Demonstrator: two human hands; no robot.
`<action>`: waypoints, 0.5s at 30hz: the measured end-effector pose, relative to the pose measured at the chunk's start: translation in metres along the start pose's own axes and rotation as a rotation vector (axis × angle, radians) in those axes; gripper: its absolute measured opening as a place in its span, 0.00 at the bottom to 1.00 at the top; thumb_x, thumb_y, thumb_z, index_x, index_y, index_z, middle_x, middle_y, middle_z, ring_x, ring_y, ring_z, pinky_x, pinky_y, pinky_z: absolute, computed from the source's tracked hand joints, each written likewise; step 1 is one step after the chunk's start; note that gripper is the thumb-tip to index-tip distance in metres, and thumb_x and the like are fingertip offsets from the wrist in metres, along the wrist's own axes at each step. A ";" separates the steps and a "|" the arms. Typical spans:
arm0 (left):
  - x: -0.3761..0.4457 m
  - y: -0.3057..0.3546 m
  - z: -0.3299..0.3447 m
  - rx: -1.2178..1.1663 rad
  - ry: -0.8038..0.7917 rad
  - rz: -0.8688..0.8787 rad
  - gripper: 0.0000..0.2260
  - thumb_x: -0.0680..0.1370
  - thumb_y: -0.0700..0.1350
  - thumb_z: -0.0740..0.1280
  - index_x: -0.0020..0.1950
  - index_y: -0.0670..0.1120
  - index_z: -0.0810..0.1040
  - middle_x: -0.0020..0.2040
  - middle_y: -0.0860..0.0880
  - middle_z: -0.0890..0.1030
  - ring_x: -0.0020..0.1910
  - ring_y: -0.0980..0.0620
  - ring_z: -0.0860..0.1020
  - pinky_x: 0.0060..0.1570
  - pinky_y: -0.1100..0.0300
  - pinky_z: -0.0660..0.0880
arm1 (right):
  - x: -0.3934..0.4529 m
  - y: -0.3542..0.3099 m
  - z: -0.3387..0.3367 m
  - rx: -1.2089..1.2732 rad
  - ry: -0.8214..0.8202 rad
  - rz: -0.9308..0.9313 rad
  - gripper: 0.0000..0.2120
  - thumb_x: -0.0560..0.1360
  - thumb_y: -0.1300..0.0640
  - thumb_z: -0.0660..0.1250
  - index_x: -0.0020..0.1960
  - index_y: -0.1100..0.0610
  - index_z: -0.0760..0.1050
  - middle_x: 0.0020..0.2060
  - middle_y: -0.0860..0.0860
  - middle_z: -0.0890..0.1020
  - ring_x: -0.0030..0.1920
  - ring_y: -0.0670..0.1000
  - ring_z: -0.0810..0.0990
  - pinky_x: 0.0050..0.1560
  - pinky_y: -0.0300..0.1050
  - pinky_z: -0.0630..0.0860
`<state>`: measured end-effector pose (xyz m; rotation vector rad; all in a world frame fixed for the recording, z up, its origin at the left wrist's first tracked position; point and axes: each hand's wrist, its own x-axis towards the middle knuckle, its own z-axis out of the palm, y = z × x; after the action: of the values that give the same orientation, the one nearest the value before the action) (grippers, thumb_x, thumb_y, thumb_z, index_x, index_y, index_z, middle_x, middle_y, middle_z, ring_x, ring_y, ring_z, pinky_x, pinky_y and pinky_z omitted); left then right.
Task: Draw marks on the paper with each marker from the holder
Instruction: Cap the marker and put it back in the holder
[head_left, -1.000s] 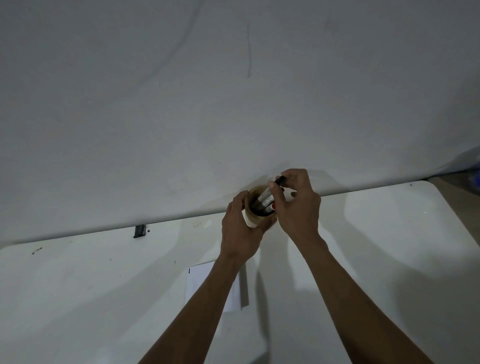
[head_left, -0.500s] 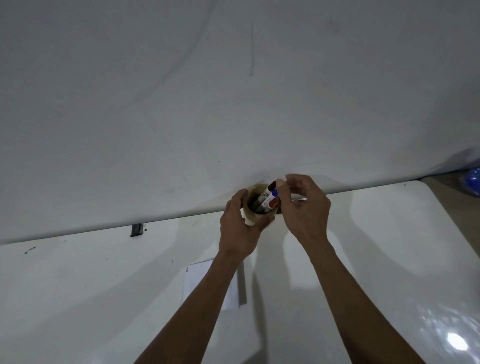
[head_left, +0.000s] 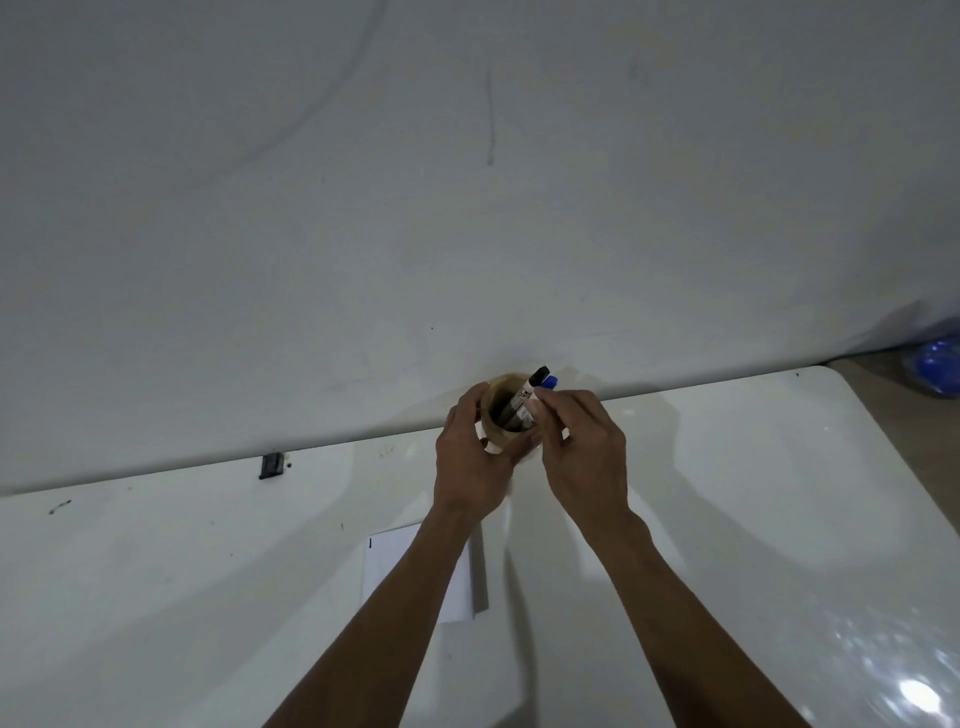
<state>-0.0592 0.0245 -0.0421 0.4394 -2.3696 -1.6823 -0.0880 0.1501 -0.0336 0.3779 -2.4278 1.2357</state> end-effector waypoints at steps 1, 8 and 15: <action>0.000 0.000 0.000 0.001 0.004 -0.006 0.25 0.70 0.48 0.79 0.58 0.67 0.71 0.56 0.64 0.79 0.59 0.58 0.79 0.54 0.56 0.82 | -0.001 0.002 0.000 -0.022 -0.015 -0.024 0.15 0.81 0.51 0.63 0.55 0.60 0.84 0.47 0.55 0.85 0.40 0.53 0.84 0.37 0.43 0.80; -0.002 0.001 0.002 0.000 -0.003 -0.007 0.25 0.71 0.48 0.79 0.64 0.57 0.73 0.59 0.60 0.80 0.59 0.61 0.79 0.55 0.57 0.81 | 0.006 0.005 -0.006 0.029 -0.096 0.110 0.07 0.78 0.57 0.72 0.53 0.60 0.82 0.45 0.53 0.87 0.42 0.53 0.84 0.43 0.45 0.80; -0.005 0.014 -0.001 0.032 -0.026 -0.035 0.30 0.72 0.44 0.78 0.56 0.77 0.70 0.54 0.73 0.79 0.57 0.70 0.78 0.49 0.72 0.77 | 0.029 -0.012 -0.045 0.385 0.057 0.416 0.07 0.80 0.52 0.69 0.49 0.55 0.80 0.42 0.48 0.86 0.46 0.47 0.86 0.44 0.41 0.83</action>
<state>-0.0559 0.0297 -0.0288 0.4692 -2.4247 -1.6766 -0.0989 0.1778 0.0124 -0.0711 -2.2816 1.8711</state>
